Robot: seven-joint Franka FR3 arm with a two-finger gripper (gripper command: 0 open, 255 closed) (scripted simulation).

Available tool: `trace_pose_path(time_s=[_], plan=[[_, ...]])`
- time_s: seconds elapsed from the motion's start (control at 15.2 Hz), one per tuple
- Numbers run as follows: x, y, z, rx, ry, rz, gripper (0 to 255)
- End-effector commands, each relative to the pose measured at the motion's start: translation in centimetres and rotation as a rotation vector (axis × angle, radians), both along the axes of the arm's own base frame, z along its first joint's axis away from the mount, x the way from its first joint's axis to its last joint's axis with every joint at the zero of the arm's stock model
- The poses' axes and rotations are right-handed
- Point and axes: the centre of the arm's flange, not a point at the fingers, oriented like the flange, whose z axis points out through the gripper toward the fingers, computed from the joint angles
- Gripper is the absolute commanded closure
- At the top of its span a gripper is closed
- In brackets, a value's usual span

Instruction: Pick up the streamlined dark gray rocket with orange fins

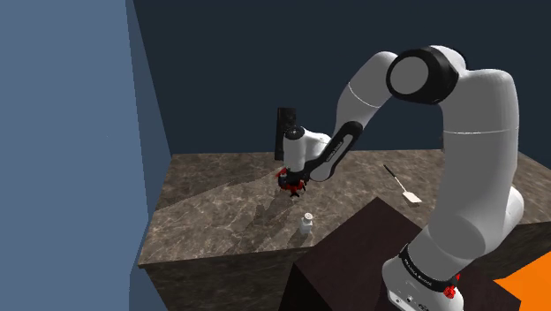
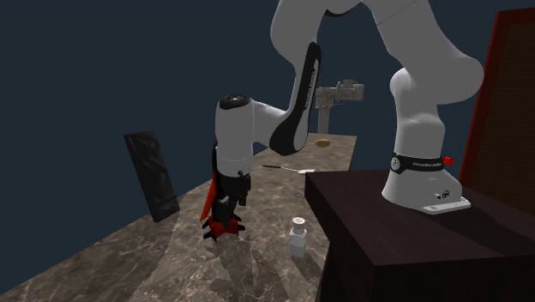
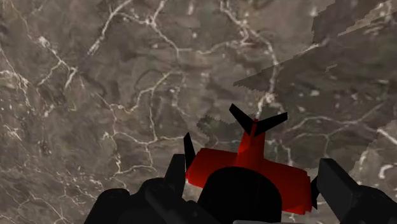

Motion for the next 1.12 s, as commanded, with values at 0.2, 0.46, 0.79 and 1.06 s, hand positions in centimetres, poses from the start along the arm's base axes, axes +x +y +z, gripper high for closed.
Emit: trace_pose_path(time_s=[0.2,0.46,0.79,1.06], plan=[[-0.1,0.0,-2.5,-0.001,0.000,-0.001,0],[-0.1,0.0,-2.5,-0.001,0.000,-0.001,255],[0.0,0.0,-2.6,-0.001,0.000,-0.001,255],[-0.1,0.0,-1.5,-0.001,0.000,-0.001,255]])
